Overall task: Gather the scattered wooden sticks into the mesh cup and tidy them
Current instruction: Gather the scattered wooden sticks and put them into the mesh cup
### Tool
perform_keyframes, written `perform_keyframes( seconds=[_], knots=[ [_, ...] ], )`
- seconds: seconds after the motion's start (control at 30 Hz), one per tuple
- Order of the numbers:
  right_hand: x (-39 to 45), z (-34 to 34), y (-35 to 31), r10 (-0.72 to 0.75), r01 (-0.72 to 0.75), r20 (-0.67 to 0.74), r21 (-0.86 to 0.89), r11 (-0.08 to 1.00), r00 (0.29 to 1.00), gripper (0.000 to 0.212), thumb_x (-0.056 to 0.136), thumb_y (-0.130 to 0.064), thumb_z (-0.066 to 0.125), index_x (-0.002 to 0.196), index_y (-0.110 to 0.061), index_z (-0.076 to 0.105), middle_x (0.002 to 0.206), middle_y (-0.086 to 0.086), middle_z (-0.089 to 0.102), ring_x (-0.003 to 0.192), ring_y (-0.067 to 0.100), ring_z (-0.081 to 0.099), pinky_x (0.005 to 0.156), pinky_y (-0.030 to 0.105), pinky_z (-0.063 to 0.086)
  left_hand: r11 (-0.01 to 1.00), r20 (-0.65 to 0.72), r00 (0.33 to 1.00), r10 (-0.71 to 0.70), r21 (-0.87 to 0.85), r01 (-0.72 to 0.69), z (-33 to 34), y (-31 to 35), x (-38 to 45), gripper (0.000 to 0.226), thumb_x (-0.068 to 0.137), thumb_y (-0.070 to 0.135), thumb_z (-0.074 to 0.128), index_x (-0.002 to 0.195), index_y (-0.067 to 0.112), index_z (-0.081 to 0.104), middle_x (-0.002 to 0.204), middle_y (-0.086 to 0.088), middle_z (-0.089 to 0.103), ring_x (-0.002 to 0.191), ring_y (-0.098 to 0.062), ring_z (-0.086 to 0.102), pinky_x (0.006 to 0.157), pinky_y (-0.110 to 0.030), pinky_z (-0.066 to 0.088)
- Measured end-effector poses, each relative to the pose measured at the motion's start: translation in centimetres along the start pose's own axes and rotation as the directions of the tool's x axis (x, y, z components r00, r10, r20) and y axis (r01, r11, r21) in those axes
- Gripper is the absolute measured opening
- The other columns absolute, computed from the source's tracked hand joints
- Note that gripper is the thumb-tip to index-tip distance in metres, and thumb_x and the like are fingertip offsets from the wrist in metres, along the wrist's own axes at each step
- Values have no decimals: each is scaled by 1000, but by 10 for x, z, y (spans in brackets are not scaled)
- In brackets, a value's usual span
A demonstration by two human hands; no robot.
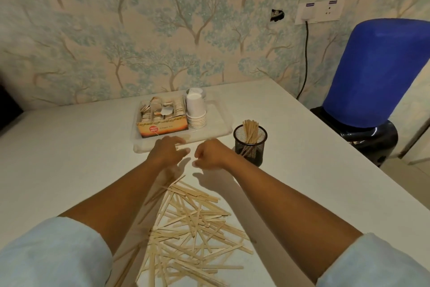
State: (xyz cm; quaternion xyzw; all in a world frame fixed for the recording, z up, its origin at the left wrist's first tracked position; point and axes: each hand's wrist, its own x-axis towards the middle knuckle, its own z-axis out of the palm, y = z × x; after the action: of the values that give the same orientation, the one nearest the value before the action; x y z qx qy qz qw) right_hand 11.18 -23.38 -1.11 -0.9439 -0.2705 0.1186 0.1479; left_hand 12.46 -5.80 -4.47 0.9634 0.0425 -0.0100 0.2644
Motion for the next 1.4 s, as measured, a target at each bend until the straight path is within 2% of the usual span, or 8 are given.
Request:
perform_keyframes(
  seconds=[0.17, 0.37, 0.6, 0.73, 0.93, 1.07, 1.27, 1.4],
  knots=[
    [7, 25, -15, 40, -12, 261, -107, 994, 964, 72, 80, -68, 60, 110, -3, 67, 113, 10, 66, 106, 26, 59, 88, 36, 47, 980, 160, 986, 35, 190, -66, 0, -35, -19, 36, 101, 31, 53, 133, 14, 59, 142, -8, 55, 129, -26, 50, 107, -33, 38],
    [4, 41, -30, 63, -22, 369, -113, 993, 927, 95, 44, -78, 77, 113, -13, 66, 111, 2, 67, 95, 21, 63, 77, 36, 53, 939, 171, 984, 40, 329, -95, -7, -53, -36, 36, 103, 31, 47, 134, 16, 58, 141, -9, 55, 131, -27, 47, 106, -42, 41],
    [-2, 52, -32, 64, 33, 374, -248, 968, 925, 139, 16, -82, 77, 137, -25, 39, 129, -1, 44, 113, 28, 53, 73, 39, 43, 882, 124, 990, -63, 471, -3, -21, -64, -59, 60, 87, 73, 49, 131, 33, 58, 133, 1, 56, 124, -20, 48, 95, -39, 47],
    [-12, 53, -34, 54, 33, 365, -228, 973, 930, 125, 36, -69, 86, 138, -18, 35, 131, 4, 44, 115, 29, 51, 87, 43, 49, 867, 173, 975, -137, 497, 34, -28, -63, -78, 89, 66, 96, 43, 125, 31, 59, 125, 3, 60, 115, -18, 54, 94, -40, 49],
    [-27, 50, -35, 22, 29, 276, -180, 983, 961, 64, 70, -55, 79, 113, -9, 66, 110, 8, 68, 101, 26, 63, 88, 39, 53, 927, 202, 967, -152, 369, 69, -27, -53, -104, 110, 36, 102, 55, 115, 25, 60, 110, 8, 54, 97, -11, 55, 89, -34, 51],
    [-37, 52, -37, 61, -15, 226, -204, 979, 972, 68, 58, -64, 81, 94, -9, 65, 89, 4, 61, 85, 22, 60, 74, 33, 53, 941, 185, 972, -143, 330, 76, -16, -52, -114, 110, 46, 86, 75, 134, 25, 49, 126, 3, 48, 113, -14, 49, 97, -35, 48],
    [-46, 56, -39, 44, -11, 192, -165, 986, 980, 46, 80, -42, 76, 104, -4, 69, 106, 11, 68, 97, 26, 62, 73, 31, 45, 962, 192, 973, -129, 264, 76, -12, -52, -117, 87, 61, 67, 83, 130, 22, 54, 124, 2, 57, 101, -13, 52, 84, -27, 45],
    [-53, 56, -40, 35, -16, 135, -139, 990, 990, 40, 84, -40, 72, 99, -3, 69, 106, 12, 63, 99, 27, 60, 75, 33, 46, 971, 241, 965, -105, 232, 48, -14, -50, -124, 105, 49, 72, 85, 136, 27, 50, 123, 5, 50, 109, -14, 52, 91, -30, 46]
  ],
)
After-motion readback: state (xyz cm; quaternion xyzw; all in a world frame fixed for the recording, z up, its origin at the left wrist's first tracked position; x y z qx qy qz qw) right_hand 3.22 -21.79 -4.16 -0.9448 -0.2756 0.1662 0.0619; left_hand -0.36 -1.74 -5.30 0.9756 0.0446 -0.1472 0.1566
